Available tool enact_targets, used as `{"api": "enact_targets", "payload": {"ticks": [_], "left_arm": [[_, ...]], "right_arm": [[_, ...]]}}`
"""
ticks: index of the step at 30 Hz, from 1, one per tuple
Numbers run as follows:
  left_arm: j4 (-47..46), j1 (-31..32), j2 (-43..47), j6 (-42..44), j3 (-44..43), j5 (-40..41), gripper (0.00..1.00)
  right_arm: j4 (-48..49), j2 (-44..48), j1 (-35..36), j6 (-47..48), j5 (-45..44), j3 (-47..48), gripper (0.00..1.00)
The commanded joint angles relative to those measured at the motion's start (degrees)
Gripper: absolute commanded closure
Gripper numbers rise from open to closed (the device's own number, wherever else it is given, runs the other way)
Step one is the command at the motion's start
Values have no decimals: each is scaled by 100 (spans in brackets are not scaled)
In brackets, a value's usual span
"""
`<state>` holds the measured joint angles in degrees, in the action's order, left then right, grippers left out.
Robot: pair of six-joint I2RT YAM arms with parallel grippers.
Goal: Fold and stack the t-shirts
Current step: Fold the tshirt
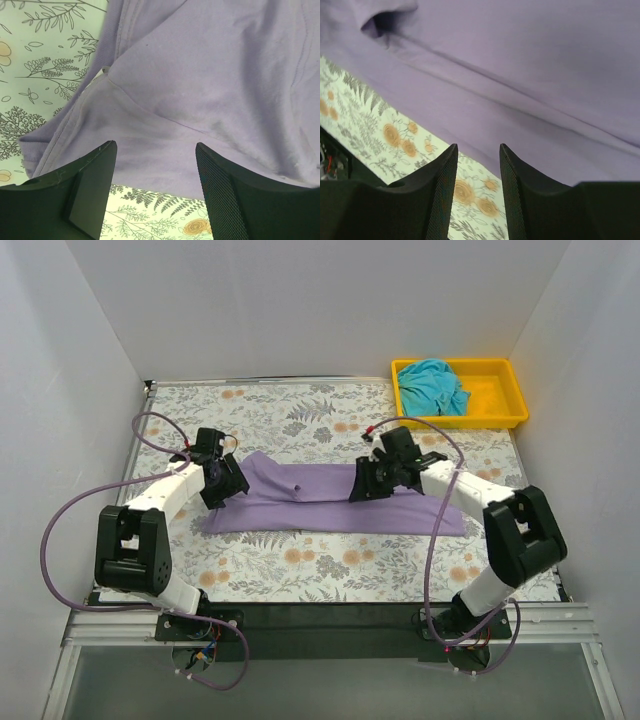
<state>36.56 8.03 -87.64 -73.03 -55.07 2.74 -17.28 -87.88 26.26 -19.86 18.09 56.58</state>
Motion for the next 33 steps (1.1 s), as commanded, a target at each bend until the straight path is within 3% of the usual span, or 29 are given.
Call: {"api": "enact_targets", "payload": {"ticks": [1, 15, 23, 33], "left_arm": [[106, -12, 308, 88, -293, 165, 40], [115, -12, 423, 167, -382, 200, 40], [62, -12, 353, 202, -391, 148, 40], [-8, -12, 326, 325, -505, -2, 40]], "right_arm": [[576, -570, 467, -168, 564, 414, 61], [1016, -2101, 749, -379, 468, 1312, 62], [1007, -2427, 723, -449, 204, 1584, 62], [1147, -2383, 740, -343, 889, 2129, 62]]}}
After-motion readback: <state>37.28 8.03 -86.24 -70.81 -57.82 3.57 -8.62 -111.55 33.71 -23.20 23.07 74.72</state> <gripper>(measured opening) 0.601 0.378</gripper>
